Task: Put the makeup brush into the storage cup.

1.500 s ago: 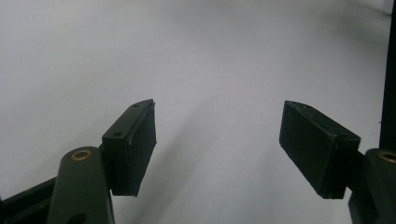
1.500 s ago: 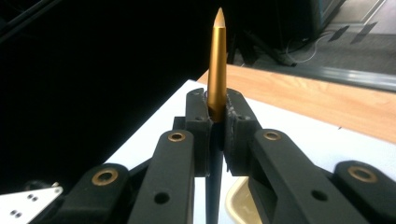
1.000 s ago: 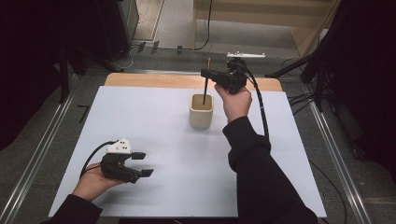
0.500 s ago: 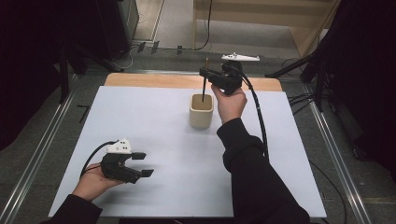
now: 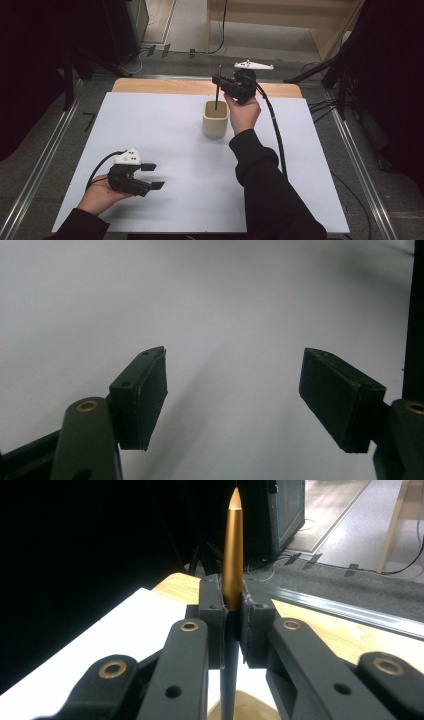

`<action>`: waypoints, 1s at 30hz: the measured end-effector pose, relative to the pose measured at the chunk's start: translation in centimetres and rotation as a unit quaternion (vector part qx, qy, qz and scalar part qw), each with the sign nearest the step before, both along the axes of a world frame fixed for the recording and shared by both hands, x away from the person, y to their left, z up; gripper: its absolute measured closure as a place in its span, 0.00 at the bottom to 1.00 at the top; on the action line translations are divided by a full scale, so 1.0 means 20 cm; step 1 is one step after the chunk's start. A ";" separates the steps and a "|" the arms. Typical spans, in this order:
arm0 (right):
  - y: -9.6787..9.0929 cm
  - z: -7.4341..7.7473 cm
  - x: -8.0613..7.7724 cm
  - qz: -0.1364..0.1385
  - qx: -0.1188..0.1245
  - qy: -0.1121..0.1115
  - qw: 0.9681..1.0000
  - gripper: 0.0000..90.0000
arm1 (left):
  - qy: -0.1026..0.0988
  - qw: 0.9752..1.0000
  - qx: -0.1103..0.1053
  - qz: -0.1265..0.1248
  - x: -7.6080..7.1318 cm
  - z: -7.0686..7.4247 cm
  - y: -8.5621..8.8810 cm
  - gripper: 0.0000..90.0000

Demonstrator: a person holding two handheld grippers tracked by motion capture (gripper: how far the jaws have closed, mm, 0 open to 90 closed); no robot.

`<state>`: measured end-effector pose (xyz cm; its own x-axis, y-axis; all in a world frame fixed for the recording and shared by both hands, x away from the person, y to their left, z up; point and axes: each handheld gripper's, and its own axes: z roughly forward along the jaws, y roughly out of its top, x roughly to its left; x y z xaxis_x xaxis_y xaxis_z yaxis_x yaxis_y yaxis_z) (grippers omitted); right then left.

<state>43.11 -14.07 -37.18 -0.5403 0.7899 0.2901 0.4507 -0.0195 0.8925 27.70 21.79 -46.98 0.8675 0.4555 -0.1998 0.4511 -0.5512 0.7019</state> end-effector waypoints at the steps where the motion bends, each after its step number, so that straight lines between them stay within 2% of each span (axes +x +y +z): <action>1: 0.00 -0.01 0.00 0.000 0.001 0.001 1.000 0.92 | 0.000 1.000 0.000 0.000 0.00 0.00 0.00 0.31; 23: -0.02 -0.15 -0.01 0.002 -0.004 0.019 1.000 0.92 | 0.002 1.000 -0.001 -0.001 0.00 0.00 0.00 0.31; 30: 0.00 -0.18 -0.01 0.004 -0.007 0.018 1.000 0.92 | 0.002 1.000 -0.001 -0.002 0.00 0.00 0.00 0.31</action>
